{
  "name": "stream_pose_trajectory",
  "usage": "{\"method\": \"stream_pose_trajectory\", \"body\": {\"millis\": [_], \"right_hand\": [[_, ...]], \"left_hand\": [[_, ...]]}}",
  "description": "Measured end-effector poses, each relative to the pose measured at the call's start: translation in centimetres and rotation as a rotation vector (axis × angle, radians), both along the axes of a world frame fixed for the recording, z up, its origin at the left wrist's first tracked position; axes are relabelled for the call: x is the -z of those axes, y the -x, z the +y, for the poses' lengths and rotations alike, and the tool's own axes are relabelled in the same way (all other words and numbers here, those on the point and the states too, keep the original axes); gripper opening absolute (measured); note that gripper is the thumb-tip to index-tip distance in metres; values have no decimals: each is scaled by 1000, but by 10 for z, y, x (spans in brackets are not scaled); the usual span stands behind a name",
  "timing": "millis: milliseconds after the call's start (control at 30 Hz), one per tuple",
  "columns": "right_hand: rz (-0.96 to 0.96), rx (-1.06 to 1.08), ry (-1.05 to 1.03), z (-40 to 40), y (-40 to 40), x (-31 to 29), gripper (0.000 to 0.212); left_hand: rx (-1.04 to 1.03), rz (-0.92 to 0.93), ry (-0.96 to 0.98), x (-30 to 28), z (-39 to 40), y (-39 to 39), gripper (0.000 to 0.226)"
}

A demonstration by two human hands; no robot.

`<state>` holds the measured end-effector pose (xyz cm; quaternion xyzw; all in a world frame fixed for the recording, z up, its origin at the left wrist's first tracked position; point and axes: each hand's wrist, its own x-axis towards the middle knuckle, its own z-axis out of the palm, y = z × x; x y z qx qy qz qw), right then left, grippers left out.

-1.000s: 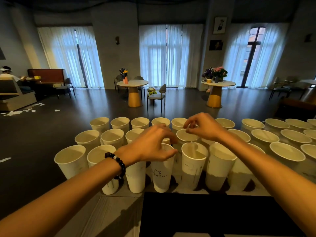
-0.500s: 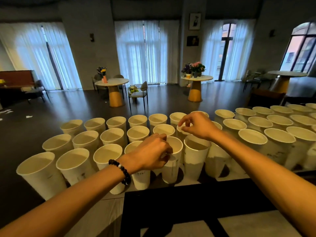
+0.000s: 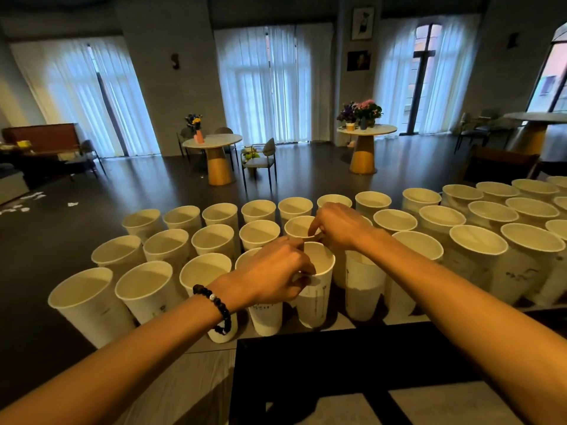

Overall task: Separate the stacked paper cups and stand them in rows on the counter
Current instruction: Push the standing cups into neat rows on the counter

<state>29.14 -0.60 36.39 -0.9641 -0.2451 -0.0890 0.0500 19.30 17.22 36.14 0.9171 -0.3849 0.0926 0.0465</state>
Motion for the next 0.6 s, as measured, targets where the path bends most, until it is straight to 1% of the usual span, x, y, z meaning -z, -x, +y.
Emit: {"method": "stream_pose_trajectory", "body": {"millis": [167, 600], "right_hand": [[22, -8, -19, 3, -2, 3, 30], [22, -34, -23, 9, 1, 5, 29]], "left_hand": [[-2, 14, -2, 1, 2, 1, 18], [5, 15, 29, 3, 4, 4, 21]]}}
